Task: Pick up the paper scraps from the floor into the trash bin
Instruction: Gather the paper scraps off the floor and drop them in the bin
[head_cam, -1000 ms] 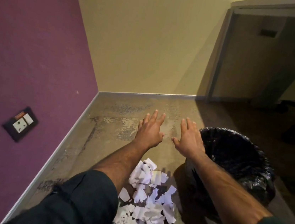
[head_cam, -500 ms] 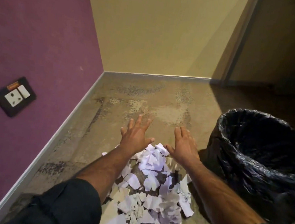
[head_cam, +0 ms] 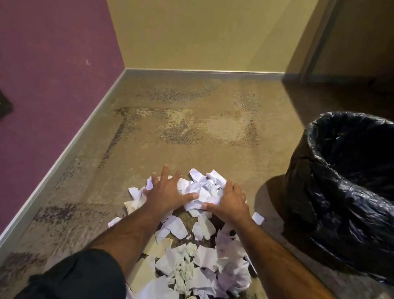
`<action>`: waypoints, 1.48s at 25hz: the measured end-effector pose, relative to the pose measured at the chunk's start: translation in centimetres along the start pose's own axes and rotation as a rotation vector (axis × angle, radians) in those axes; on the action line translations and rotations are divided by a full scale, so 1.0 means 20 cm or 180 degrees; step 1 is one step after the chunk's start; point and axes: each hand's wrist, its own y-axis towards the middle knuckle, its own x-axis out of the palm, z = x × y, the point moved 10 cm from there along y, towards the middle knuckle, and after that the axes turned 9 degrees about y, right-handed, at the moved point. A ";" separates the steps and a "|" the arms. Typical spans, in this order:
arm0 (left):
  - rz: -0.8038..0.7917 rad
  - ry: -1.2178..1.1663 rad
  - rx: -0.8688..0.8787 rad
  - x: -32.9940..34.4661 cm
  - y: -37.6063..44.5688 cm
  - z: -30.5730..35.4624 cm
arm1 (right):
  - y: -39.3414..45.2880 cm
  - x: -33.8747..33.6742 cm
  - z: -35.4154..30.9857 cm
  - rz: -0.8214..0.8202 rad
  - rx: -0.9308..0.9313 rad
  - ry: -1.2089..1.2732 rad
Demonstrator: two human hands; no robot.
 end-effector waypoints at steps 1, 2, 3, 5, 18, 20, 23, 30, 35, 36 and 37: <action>-0.0024 -0.0062 -0.0094 0.01 0.02 -0.01 | 0.01 0.02 -0.01 -0.0006 -0.0027 -0.0006; -0.0063 -0.0117 -0.0173 0.02 0.04 -0.03 | 0.01 0.03 -0.01 -0.0012 -0.0045 -0.0001; -0.0119 -0.0158 -0.0223 0.04 0.05 -0.04 | 0.02 0.04 -0.02 -0.0022 -0.0068 0.0003; -0.0245 -0.0136 -0.0208 0.07 0.06 -0.03 | 0.02 0.03 -0.02 -0.0028 -0.0134 -0.0064; 0.0094 0.0028 0.0539 0.09 -0.08 0.15 | -0.09 0.08 -0.18 -0.0226 -0.0727 -0.0511; 0.0128 -0.0075 0.0567 0.09 -0.11 0.15 | -0.11 0.07 -0.20 -0.0203 -0.0765 -0.0431; 0.0231 -0.0332 0.0603 0.07 -0.13 0.14 | -0.12 0.08 -0.21 -0.0109 -0.0715 -0.0221; 0.0663 -0.0620 0.0825 -0.04 -0.21 0.17 | -0.15 0.05 -0.23 0.0089 -0.0649 0.0003; 0.0905 -0.0741 0.1039 -0.21 -0.27 0.24 | -0.20 -0.12 -0.32 0.0235 -0.0798 0.0001; 0.0947 -0.0755 0.1060 -0.26 -0.29 0.26 | -0.21 -0.17 -0.34 0.0236 -0.0794 -0.0010; 0.0983 -0.0768 0.1084 -0.32 -0.31 0.29 | -0.22 -0.22 -0.37 0.0254 -0.0800 -0.0013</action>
